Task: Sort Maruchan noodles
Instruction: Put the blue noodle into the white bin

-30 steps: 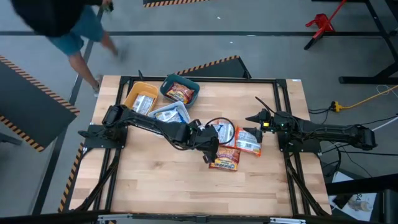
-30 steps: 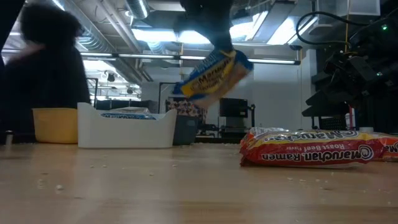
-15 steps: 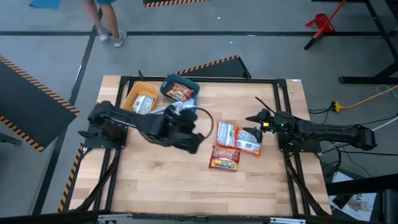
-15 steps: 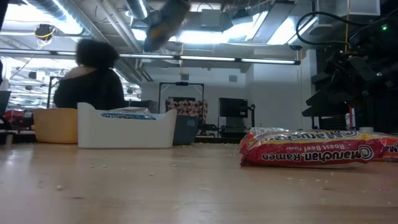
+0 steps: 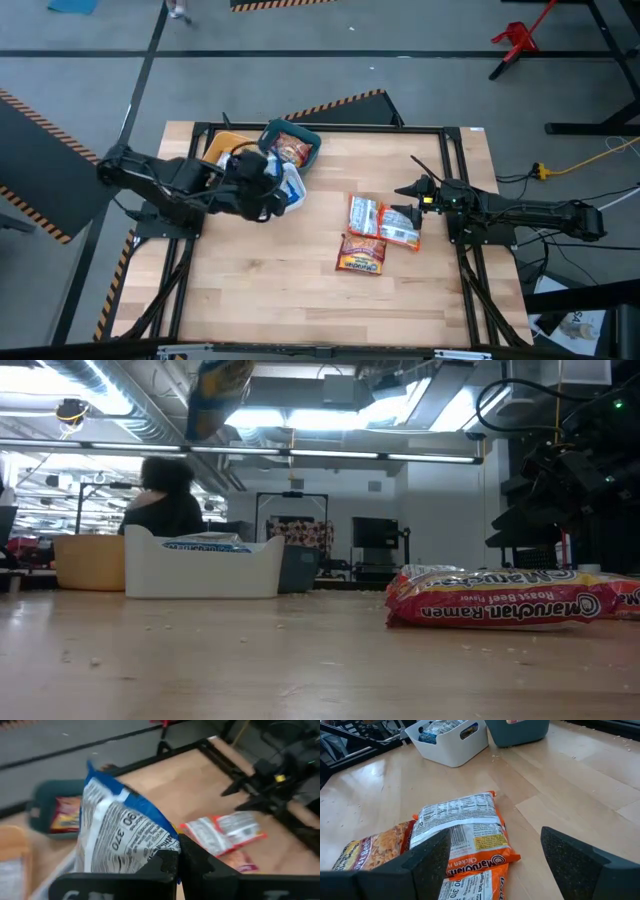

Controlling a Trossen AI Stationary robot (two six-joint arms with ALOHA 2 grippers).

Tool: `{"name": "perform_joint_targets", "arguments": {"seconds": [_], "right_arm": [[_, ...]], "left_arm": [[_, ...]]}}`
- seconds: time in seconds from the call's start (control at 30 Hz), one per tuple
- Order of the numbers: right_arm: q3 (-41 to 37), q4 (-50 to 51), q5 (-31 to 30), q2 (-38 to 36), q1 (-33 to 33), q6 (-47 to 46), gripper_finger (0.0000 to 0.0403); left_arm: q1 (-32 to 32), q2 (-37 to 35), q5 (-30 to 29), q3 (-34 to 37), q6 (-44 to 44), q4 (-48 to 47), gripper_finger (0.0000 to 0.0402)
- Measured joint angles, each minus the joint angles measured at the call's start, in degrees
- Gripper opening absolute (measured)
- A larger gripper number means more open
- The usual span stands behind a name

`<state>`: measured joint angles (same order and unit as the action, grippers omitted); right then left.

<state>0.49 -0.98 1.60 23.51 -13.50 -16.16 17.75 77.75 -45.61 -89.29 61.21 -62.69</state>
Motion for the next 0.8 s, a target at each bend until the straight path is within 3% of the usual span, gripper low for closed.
{"name": "perform_joint_targets", "arguments": {"seconds": [0.37,0.7,0.8], "right_arm": [[0.0,0.2,-1.0,0.0,0.0,0.0,0.0296],[0.0,0.2,-1.1,0.0,0.0,0.0,0.0296],[0.0,0.2,-1.1,0.0,0.0,0.0,0.0296]], "left_arm": [[-0.2,-16.7,-2.0,32.8,0.1,38.4,0.0],[-0.2,-18.5,-6.2,55.5,-6.0,79.2,0.0],[-0.2,-18.6,-8.3,60.4,-6.4,86.5,0.0]]}}
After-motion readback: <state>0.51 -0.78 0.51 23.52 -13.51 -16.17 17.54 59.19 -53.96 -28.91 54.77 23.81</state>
